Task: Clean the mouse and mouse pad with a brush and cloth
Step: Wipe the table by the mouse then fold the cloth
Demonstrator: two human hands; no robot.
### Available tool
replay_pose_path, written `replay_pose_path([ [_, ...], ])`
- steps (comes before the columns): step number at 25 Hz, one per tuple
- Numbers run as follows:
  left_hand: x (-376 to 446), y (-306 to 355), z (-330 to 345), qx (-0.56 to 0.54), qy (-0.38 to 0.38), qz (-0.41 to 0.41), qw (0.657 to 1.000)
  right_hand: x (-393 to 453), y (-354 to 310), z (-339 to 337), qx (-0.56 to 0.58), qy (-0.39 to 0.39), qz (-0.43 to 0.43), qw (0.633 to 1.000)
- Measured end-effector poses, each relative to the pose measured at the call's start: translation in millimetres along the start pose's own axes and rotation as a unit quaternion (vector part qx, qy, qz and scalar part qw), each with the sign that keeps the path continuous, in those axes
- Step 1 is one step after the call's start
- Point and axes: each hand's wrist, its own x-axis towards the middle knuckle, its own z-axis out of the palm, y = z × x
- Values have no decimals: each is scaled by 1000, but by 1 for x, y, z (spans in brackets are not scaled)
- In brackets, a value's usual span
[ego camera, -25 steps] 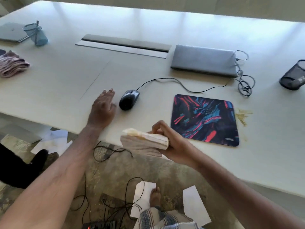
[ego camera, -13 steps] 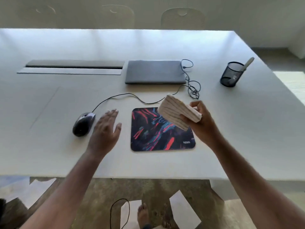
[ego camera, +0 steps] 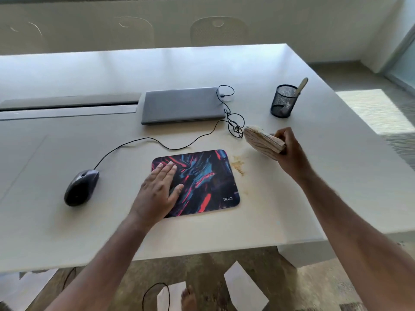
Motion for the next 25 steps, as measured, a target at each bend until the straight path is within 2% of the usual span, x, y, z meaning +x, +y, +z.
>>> replay_pose_path([
  [3, 12, 36, 3, -1, -2, 56, 998, 1, 5, 7, -7, 0, -18, 1000],
  [9, 35, 107, 19, -31, -60, 193, 979, 1, 10, 20, -3, 9, -19, 1000],
  [17, 40, 113, 26, 2, -38, 239, 970, 0, 9, 24, 6, 4, -23, 1000],
  [25, 33, 107, 18, 36, -18, 243, 969, 8, 11, 26, -14, -8, -33, 999],
])
